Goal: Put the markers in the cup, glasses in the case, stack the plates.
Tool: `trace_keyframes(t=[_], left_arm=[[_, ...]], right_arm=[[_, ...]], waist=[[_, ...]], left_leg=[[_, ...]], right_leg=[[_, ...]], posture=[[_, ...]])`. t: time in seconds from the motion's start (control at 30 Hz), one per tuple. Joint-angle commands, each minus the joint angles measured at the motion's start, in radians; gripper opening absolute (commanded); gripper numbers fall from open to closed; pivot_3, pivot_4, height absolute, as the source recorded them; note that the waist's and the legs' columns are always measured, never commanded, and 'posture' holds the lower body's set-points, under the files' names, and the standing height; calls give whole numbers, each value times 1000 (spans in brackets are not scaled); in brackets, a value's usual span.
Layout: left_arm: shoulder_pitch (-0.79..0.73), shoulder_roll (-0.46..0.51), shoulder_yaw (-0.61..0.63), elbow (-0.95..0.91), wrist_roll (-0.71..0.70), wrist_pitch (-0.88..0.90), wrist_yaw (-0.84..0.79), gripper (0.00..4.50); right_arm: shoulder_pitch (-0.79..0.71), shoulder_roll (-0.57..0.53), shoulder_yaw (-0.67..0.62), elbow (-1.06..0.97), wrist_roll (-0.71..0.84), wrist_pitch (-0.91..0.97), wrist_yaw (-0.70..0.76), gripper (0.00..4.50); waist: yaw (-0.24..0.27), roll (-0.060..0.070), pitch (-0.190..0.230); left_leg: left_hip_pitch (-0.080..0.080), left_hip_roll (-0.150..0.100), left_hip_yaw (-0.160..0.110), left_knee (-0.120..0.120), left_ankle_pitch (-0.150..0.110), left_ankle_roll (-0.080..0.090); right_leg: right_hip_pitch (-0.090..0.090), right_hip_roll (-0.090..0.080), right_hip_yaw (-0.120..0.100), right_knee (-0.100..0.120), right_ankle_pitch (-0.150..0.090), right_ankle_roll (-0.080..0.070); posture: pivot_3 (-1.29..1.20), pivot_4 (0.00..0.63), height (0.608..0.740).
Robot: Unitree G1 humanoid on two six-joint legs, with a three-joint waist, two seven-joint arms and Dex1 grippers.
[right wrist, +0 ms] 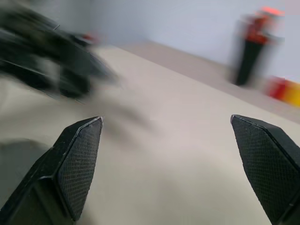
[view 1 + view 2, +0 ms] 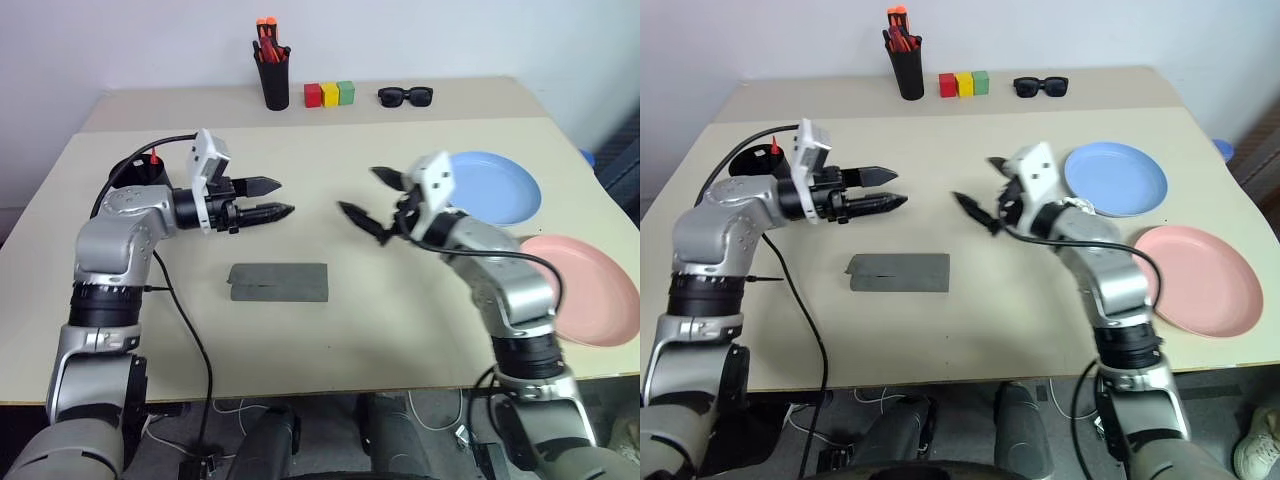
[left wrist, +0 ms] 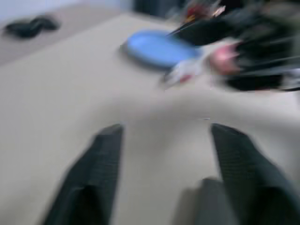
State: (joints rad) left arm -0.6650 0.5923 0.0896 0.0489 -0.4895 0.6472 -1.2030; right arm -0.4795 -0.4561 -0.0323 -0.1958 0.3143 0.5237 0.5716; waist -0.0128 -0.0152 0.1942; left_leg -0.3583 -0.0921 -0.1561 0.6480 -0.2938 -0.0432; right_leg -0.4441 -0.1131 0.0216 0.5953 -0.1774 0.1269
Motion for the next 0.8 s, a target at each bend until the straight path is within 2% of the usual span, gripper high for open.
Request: trace_keyframes(t=[0.03, 0.17, 0.27, 0.43, 0.67, 0.77, 0.8], left_arm=[[79, 34, 53, -92, -65, 9, -3, 4452], [171, 30, 78, -146, -98, -26, 25, 4452], [187, 9, 74, -143, -66, -169, 18, 4452], [160, 13, 47, -73, -67, -255, -41, 4452], [146, -11, 31, -31, -60, -334, -45, 4452], [135, -31, 44, -22, -95, -326, -39, 4500], [130, -34, 47, -20, -97, -326, -34, 4500]], right_arm=[[119, -95, -96, -73, -43, 53, -44, 4500], [256, -177, -242, -151, -44, 117, -97, 4500], [308, -219, -303, -160, -58, 180, -136, 4500], [391, -234, -354, -209, -55, 292, -169, 4500], [525, -258, -352, -255, -58, 444, -162, 4500], [540, -261, -354, -260, -45, 488, -153, 3640], [529, -260, -356, -255, -46, 494, -158, 3112]], waist=[[2, 0, 0], [0, 0, 0], [1, 0, 0], [1, 0, 0], [4, 0, 0], [4, 0, 0], [3, 0, 0]], left_leg=[[0, 0, 0, 0, 0, 0], [0, 0, 1, 0, -1, 1], [2, 1, 4, 2, 0, 1], [4, 1, 5, 2, 0, 1], [3, 1, 5, 3, -1, 2], [3, 1, 5, 3, -1, 2], [3, 1, 5, 3, -1, 2]], right_leg=[[0, 0, 0, 0, 0, 0], [0, 0, 1, 0, 0, 0], [2, 0, 3, 0, 0, 0], [5, 0, 3, 0, 0, 0], [4, 0, 3, -1, 0, 0], [5, 0, 3, -1, 0, 0], [5, 0, 3, -1, 0, 0]], posture=[[0, 150, 740], [0, 150, 740], [0, 150, 740], [0, 150, 740], [0, 150, 740], [0, 150, 740], [0, 150, 740]])
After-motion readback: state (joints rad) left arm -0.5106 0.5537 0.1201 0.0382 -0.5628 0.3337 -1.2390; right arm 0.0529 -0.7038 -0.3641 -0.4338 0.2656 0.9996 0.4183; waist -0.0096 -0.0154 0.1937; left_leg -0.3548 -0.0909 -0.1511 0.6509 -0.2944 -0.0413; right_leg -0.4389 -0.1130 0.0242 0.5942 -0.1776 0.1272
